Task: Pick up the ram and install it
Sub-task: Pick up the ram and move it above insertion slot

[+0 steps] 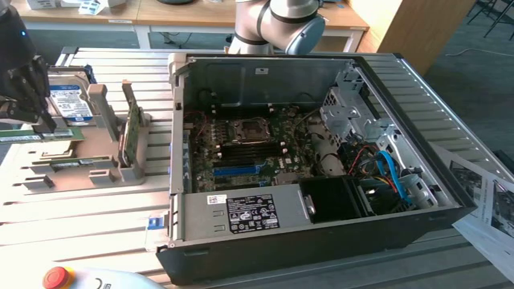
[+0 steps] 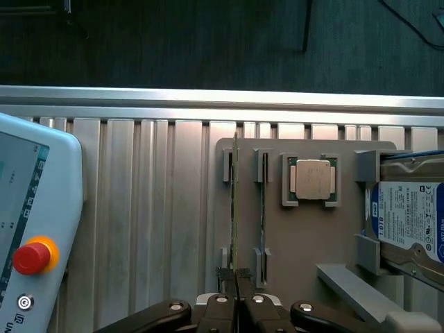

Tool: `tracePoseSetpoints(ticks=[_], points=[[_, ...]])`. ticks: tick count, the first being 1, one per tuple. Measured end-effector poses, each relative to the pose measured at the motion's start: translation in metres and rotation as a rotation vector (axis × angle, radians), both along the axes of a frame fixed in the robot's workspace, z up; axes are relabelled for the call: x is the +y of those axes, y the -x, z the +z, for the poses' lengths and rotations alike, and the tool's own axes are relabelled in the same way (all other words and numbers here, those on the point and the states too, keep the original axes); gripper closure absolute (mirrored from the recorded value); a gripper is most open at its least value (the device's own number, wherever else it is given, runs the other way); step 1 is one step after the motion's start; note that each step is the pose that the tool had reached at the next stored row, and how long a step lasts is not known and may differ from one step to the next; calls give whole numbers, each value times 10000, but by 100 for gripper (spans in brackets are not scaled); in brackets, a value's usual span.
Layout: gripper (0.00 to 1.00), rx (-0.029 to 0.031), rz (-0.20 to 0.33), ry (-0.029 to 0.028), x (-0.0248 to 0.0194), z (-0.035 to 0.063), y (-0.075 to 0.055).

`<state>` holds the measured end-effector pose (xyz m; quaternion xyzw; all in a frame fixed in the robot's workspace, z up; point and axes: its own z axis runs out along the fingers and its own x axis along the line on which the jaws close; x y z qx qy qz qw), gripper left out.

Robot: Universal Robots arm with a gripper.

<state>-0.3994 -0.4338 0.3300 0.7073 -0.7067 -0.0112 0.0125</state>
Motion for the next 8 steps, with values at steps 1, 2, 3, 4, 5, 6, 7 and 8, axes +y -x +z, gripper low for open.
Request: tracePoseSetpoints(ticks=[1, 2, 3, 4, 5, 6, 7, 8], points=[[88, 0, -4, 8, 0, 17, 0], [88, 1, -8, 14, 0, 35, 0], [88, 0, -11, 20, 0, 53, 0], [88, 0, -15, 27, 0, 72, 0], [88, 0, -18, 33, 0, 90, 0], [88, 0, -21, 40, 0, 108, 0], [88, 0, -24, 47, 0, 128, 0], [88, -1, -27, 54, 0, 147, 0]])
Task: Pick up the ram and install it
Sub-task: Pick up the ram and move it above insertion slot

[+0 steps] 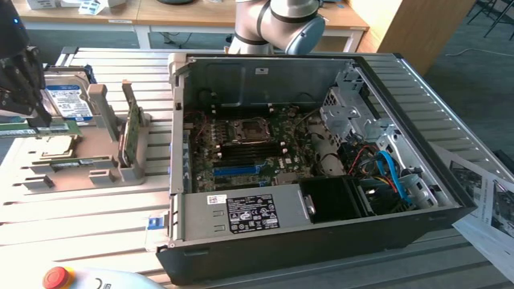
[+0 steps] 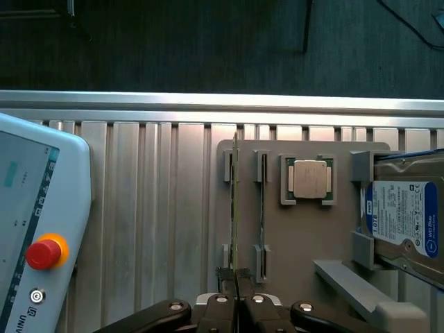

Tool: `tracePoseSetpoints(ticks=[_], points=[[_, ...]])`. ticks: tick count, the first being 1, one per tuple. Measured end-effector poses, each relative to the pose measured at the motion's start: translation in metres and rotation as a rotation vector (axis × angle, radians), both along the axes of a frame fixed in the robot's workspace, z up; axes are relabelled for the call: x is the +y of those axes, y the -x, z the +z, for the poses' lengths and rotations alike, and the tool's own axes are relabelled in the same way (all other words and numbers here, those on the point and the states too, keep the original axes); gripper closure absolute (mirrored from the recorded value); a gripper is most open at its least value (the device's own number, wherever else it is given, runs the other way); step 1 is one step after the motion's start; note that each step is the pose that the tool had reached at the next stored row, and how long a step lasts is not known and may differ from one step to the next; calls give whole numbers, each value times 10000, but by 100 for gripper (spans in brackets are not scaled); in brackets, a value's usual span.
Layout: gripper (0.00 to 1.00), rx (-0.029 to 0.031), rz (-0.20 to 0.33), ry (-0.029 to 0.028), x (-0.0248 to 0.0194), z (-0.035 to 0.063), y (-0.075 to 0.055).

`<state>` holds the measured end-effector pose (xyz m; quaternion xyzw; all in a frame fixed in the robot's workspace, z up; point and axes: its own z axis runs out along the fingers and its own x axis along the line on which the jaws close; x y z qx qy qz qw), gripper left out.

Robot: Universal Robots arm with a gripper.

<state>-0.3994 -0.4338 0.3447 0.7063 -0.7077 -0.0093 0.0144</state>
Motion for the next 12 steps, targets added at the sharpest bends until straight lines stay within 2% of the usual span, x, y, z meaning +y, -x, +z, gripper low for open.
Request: tracePoseSetpoints(ticks=[12], points=[[88, 0, -31, 105, 0, 234, 0]])
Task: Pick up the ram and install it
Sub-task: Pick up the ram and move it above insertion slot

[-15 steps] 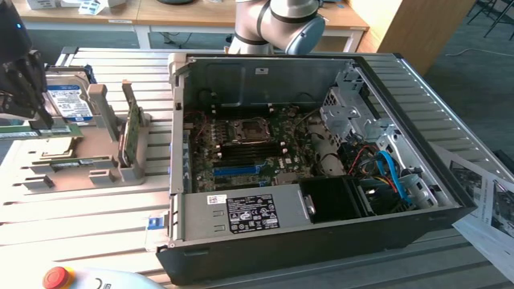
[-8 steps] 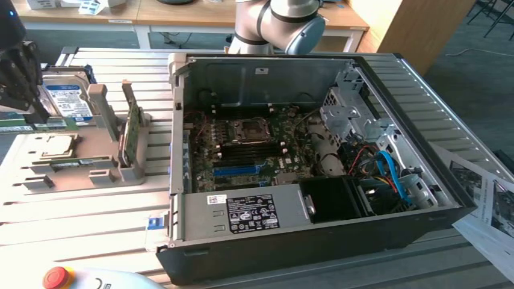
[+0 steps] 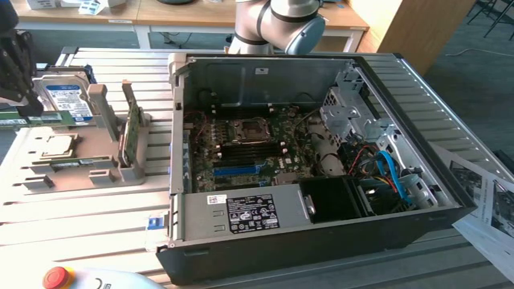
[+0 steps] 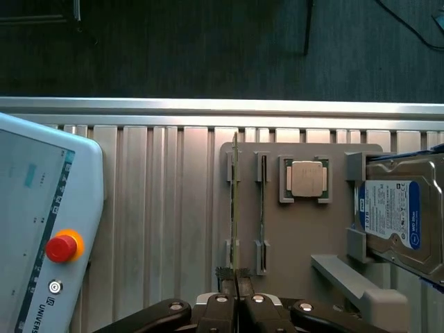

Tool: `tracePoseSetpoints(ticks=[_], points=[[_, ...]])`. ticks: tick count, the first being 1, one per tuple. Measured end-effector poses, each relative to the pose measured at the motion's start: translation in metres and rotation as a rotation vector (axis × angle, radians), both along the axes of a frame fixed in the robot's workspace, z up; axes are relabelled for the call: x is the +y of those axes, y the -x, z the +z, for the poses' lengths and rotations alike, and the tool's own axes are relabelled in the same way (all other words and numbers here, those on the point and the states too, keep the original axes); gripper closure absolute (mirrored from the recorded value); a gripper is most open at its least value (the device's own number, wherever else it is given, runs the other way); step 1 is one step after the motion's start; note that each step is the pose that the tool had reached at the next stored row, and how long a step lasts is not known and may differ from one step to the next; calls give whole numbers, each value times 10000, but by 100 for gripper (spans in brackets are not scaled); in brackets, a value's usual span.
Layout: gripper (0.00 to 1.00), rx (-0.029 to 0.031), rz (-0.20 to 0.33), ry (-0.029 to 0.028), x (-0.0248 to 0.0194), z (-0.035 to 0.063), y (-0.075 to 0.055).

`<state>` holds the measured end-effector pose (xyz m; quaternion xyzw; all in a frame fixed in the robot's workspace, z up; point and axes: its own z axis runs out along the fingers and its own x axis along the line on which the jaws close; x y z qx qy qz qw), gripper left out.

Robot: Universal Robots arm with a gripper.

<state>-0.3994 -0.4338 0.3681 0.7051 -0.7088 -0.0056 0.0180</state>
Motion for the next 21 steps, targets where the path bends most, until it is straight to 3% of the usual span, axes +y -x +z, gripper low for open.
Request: tracePoseSetpoints(ticks=[15, 21], points=[[88, 1, -38, 175, 0, 242, 0], [88, 0, -43, 194, 0, 252, 0]])
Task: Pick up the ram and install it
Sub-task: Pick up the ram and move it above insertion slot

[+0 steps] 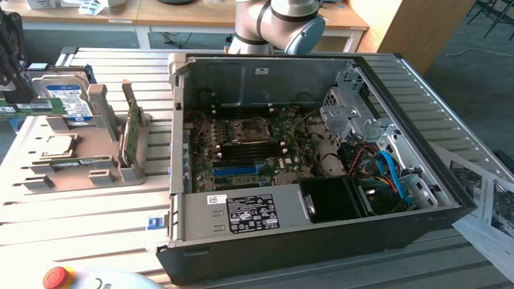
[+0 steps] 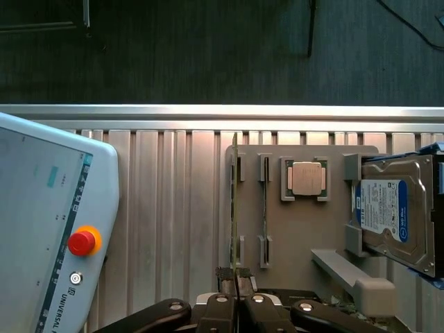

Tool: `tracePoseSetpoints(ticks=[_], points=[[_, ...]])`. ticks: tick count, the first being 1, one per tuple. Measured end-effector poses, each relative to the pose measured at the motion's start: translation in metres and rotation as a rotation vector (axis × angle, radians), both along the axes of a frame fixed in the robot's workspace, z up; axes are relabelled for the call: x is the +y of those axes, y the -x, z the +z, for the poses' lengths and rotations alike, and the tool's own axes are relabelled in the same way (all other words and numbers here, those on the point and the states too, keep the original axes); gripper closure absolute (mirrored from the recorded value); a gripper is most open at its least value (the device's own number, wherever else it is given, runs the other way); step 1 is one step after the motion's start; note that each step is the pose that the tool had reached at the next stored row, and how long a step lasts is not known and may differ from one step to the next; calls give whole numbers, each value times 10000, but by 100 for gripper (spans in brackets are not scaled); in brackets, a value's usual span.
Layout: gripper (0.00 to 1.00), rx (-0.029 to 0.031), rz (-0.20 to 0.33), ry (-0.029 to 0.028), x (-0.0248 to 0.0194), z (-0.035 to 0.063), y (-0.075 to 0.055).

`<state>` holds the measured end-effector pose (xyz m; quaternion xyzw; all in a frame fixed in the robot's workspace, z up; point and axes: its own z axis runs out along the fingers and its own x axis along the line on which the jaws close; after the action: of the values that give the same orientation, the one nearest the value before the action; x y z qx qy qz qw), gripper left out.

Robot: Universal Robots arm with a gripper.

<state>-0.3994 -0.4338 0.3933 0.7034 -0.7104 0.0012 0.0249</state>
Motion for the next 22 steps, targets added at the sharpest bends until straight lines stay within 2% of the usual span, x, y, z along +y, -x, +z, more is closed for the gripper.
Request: tracePoseSetpoints(ticks=[8, 22], points=[[88, 2, -2, 2, 0, 2, -9], [88, 0, 0, 1, -16, 0, -161]])
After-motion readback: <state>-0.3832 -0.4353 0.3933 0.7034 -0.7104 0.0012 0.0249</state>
